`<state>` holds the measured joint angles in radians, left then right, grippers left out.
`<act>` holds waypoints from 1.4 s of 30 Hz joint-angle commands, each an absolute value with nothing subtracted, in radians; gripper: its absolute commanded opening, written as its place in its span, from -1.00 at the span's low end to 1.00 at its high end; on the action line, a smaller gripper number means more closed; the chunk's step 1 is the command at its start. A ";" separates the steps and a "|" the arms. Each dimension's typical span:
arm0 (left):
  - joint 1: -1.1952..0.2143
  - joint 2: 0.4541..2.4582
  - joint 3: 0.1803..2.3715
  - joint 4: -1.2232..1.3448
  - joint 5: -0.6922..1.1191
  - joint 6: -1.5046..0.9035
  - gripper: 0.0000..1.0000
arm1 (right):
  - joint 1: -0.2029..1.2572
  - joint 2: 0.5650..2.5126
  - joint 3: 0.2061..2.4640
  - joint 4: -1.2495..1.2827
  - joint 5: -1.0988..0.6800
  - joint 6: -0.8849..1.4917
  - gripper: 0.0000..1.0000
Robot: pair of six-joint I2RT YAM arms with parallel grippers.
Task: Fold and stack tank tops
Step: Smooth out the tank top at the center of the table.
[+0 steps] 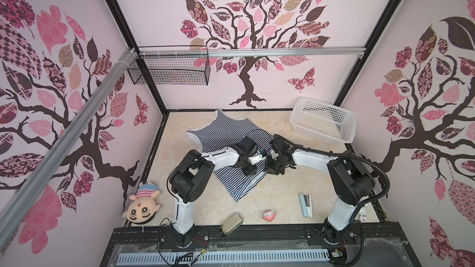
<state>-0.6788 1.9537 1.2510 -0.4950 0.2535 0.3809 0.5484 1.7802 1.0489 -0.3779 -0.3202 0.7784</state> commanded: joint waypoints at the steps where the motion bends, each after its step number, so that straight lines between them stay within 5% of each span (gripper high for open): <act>1: -0.677 1.986 1.255 -0.474 0.207 0.368 -0.38 | 0.554 1.763 1.099 -0.396 -0.326 0.765 -0.49; 42: -0.669 1.963 1.209 -0.476 0.272 0.374 -0.39 | 0.558 1.897 1.159 -0.354 -0.333 0.784 -0.45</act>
<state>-0.6605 1.9591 1.2442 -0.4534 0.2592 0.3450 0.5541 1.8469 1.1149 -0.3546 -0.3470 0.7788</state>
